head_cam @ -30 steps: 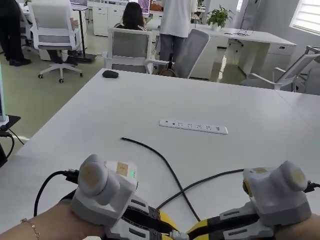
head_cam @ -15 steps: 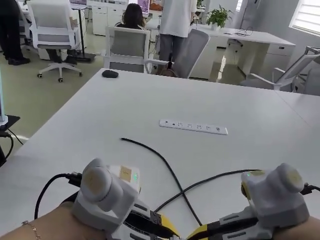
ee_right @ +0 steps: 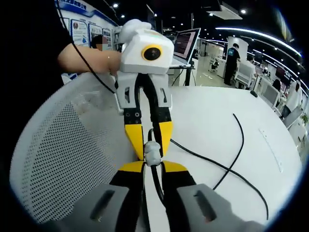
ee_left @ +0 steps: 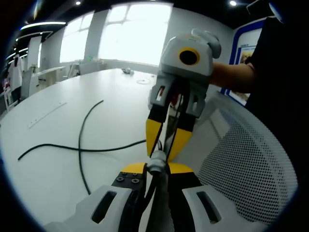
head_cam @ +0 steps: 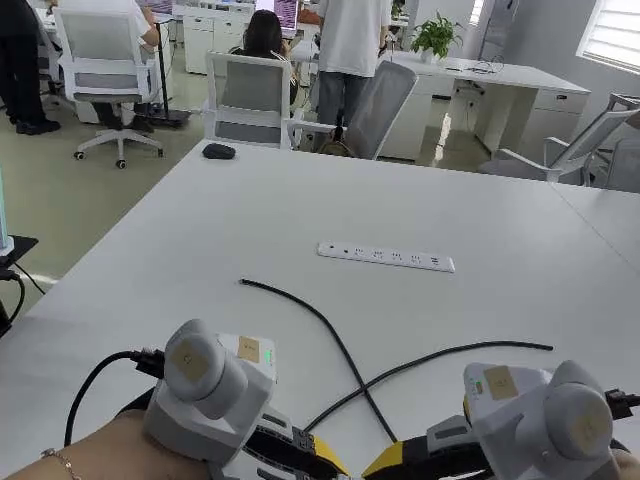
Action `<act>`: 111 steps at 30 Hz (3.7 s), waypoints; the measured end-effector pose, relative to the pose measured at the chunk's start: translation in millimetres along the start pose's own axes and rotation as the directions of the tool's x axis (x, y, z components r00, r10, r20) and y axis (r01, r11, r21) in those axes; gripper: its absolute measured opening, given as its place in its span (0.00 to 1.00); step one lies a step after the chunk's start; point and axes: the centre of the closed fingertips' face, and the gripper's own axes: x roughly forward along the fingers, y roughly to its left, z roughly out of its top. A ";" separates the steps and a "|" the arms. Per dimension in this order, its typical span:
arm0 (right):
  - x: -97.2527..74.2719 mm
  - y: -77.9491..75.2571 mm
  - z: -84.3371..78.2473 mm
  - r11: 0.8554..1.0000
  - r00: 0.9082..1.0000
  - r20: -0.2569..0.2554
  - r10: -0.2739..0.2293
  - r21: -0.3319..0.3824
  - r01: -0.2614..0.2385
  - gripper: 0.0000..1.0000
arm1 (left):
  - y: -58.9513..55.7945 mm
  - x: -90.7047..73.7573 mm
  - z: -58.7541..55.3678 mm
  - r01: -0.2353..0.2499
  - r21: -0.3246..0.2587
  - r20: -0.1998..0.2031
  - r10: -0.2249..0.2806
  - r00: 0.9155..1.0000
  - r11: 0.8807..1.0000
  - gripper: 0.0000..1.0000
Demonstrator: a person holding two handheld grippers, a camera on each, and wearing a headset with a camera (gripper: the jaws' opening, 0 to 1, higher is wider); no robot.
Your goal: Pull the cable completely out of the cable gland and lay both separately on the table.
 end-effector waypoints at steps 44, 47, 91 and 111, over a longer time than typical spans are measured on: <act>-10.2 -60.2 -103.7 0.930 0.872 -0.392 -0.294 0.094 0.356 0.08 | 30.6 -7.5 -32.9 -0.140 0.066 -0.141 0.148 0.979 0.988 0.17; -15.7 -63.0 -111.2 0.921 0.851 -0.425 -0.309 0.089 0.379 0.08 | 32.1 -8.9 -31.6 -0.146 0.062 -0.134 0.154 0.979 0.987 0.17; 20.7 -30.9 -39.9 0.979 0.968 -0.163 -0.193 -0.098 0.178 0.03 | 33.6 -4.9 -27.5 -0.152 0.095 -0.128 0.163 0.978 0.984 0.17; -5.2 -57.8 -91.3 0.950 0.886 -0.357 -0.296 -0.011 0.313 0.05 | 40.7 -8.5 -36.0 -0.181 0.065 -0.163 0.190 0.968 0.981 0.17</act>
